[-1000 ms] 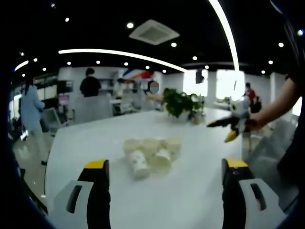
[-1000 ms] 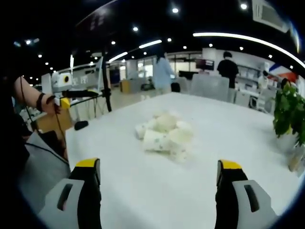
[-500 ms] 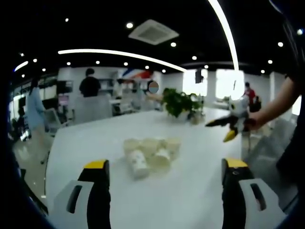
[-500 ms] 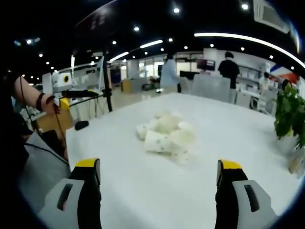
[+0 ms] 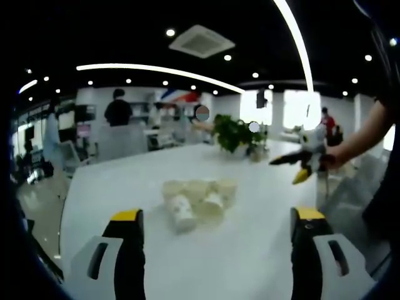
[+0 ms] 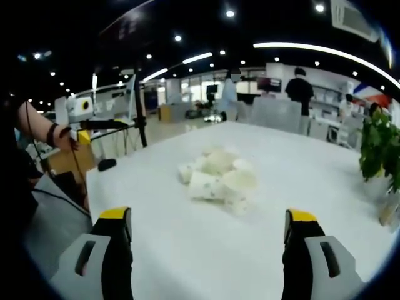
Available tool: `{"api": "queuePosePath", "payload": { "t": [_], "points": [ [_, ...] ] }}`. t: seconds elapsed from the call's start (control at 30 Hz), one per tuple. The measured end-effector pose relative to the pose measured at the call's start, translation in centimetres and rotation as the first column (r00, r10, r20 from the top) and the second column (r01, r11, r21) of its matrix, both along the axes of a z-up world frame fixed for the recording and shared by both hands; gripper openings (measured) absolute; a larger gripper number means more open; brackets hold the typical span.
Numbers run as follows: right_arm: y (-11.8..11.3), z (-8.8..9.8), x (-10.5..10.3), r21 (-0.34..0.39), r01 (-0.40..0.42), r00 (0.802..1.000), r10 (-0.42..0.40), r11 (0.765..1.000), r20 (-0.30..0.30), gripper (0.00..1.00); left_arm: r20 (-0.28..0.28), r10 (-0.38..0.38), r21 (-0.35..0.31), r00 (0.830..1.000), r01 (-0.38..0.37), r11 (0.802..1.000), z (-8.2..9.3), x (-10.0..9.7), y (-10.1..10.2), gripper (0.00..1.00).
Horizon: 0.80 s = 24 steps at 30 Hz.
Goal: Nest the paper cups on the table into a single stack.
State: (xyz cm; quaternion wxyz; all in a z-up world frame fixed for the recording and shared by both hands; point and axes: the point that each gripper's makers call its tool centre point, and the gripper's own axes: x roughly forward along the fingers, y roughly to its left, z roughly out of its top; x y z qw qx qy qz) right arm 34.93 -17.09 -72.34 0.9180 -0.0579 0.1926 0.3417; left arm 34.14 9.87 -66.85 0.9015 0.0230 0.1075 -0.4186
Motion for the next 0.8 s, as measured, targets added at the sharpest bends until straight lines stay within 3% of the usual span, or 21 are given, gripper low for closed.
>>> {"api": "queuePosePath", "payload": {
  "t": [0.6,0.8],
  "points": [
    [-0.1,0.8,1.1,-0.011,0.0,1.0,0.0,1.0,0.03,1.0,0.0,0.007,-0.01,1.0,-0.007,1.0,0.2,0.2,0.3,0.96],
    [-0.6,1.4,2.6,-0.018,0.013,0.999,-0.012,1.0,0.049,0.96,-0.017,0.009,-0.007,1.0,-0.009,1.0,-0.3,0.0,0.4,0.96]
  ]
}}
